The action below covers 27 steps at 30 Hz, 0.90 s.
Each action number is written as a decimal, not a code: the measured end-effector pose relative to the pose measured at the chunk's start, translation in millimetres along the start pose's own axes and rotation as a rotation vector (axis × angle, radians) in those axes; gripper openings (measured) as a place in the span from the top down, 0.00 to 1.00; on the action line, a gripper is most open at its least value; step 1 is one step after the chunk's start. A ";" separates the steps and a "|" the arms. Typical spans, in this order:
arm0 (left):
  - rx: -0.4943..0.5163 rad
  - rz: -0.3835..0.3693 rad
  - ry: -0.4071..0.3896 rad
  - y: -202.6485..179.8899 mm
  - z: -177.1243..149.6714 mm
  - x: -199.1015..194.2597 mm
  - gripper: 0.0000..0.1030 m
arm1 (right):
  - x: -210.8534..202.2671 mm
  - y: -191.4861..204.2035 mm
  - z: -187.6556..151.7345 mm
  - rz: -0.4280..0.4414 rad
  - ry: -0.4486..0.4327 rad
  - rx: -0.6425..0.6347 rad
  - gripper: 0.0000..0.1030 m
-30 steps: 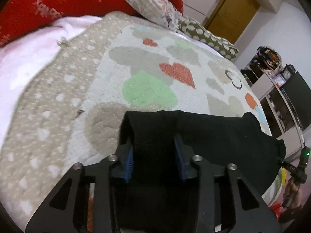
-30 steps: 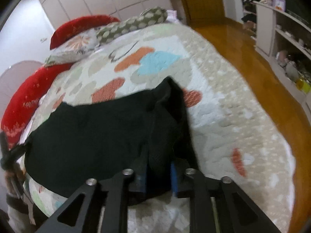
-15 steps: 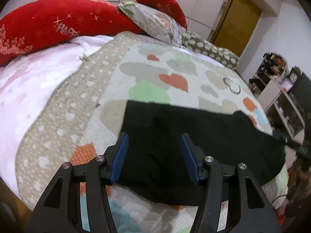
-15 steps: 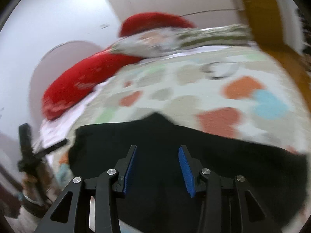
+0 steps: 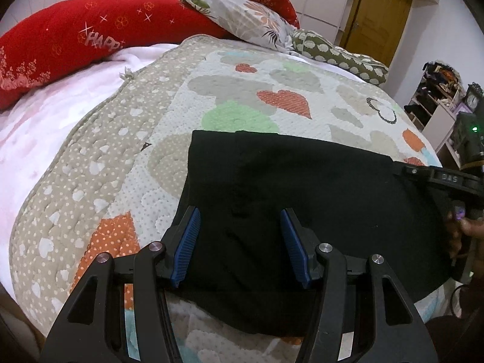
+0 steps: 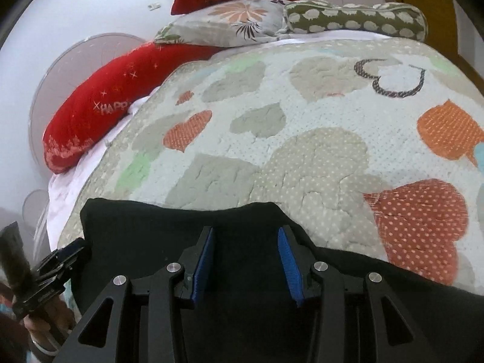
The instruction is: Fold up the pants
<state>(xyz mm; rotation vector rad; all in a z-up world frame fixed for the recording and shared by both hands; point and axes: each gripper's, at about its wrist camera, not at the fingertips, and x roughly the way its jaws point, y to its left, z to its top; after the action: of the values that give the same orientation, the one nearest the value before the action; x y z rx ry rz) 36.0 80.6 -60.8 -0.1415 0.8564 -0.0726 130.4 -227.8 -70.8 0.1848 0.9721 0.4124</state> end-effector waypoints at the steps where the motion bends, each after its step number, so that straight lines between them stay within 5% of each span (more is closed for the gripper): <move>1: -0.001 0.004 0.001 -0.2 0.3 -0.6 0.47 | -8.8 3.1 -2.3 -0.012 -0.007 -0.011 0.59; 8: -0.018 0.016 0.001 -3.7 -1.8 -14.7 0.47 | -62.7 14.9 -39.6 -0.009 -0.030 -0.093 0.59; 15: -0.012 0.038 0.010 -9.4 -14.6 -18.7 0.47 | -52.3 12.0 -95.3 -0.032 0.075 -0.145 0.55; 22: -0.013 0.038 0.016 -18.5 -10.1 -32.6 0.47 | -79.1 15.3 -105.4 -0.029 0.024 -0.118 0.55; 27: 0.027 0.018 0.000 -37.3 -6.6 -44.1 0.47 | -108.2 1.9 -119.6 -0.132 -0.013 -0.106 0.55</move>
<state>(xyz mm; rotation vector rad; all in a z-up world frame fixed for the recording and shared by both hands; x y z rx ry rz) 2.0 48.4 -26.3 -0.1081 0.8565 -0.0678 -23.0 -275.1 -54.2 0.0275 0.9410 0.3397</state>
